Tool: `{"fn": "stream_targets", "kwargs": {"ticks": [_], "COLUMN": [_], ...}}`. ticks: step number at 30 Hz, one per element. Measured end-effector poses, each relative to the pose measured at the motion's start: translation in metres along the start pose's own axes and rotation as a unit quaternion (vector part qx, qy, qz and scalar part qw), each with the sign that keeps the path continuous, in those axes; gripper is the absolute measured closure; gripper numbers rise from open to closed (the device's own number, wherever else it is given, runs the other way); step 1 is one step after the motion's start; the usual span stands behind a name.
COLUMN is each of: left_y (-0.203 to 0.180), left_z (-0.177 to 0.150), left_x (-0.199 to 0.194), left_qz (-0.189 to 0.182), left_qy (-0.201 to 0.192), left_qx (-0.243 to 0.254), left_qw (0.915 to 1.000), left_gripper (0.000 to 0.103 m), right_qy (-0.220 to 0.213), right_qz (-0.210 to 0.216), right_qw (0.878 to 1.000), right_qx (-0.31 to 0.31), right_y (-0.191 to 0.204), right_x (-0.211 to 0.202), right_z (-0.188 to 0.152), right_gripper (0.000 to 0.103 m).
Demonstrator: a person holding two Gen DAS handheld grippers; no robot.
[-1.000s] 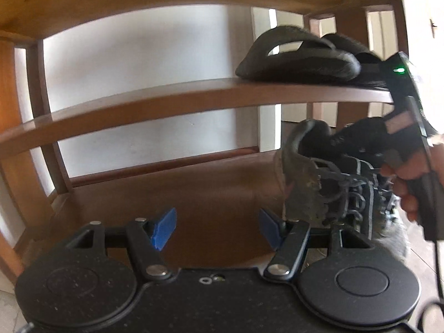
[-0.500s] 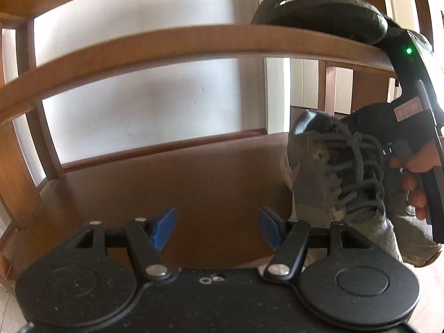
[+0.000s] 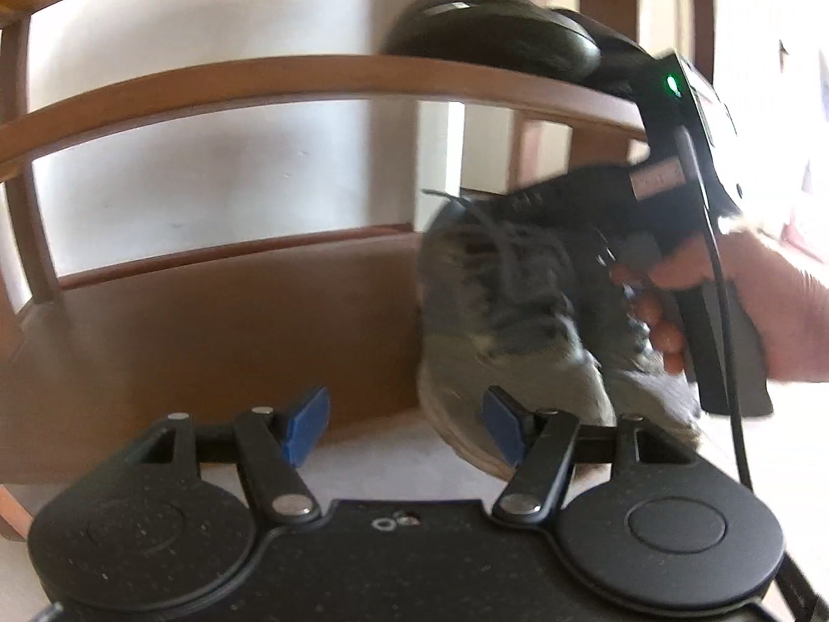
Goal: Organize scattered shoes
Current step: 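Carry the grey sneakers with the right tool onto the bench's lower shelf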
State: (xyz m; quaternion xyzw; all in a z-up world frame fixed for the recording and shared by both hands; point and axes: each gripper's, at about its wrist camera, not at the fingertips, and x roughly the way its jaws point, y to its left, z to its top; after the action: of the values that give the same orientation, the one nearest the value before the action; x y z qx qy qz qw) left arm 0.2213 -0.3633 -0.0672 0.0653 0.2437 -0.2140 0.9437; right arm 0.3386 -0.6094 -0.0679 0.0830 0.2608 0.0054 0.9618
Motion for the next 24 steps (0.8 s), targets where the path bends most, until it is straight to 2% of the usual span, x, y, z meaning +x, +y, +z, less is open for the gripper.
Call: {"fn": "stream_targets", "kwargs": {"ticks": [10,12,14,16,19,24], "left_y": [-0.008,-0.008,-0.009,-0.011,-0.014,-0.014], "left_z": [0.001,0.001,0.001,-0.001,-0.006,-0.010], "left_x": [0.000,-0.002,-0.006,-0.011,-0.017,-0.022], "left_qz": [0.001,0.000,-0.003,-0.007,-0.014,-0.017], "left_qy": [-0.002,-0.004,-0.007,-0.007,-0.005,0.003], "left_qx": [0.003,0.002,0.002,0.007,0.021,0.024], "left_qw": [1.0000,1.0000,1.0000,0.9999,0.9997,0.9996], "left_gripper": [0.038,0.037,0.038,0.037,0.037,0.037], "right_qy": [-0.020,-0.022,-0.020,-0.016,-0.022,-0.039], "right_qz": [0.023,0.019,0.017,0.014,0.001,-0.018], "right_qw": [0.999,0.999,0.999,0.999,0.998,0.996], "right_qx": [-0.012,-0.024,-0.032,-0.043,-0.062,-0.082], "right_y": [-0.002,0.002,-0.013,-0.014,-0.003,-0.004], "right_x": [-0.016,-0.015,-0.030,-0.027,-0.049,-0.040], "right_z": [-0.003,-0.005,-0.024,-0.022,-0.023,-0.011], "right_gripper": [0.033,0.032,0.031,0.030,0.029,0.029]}}
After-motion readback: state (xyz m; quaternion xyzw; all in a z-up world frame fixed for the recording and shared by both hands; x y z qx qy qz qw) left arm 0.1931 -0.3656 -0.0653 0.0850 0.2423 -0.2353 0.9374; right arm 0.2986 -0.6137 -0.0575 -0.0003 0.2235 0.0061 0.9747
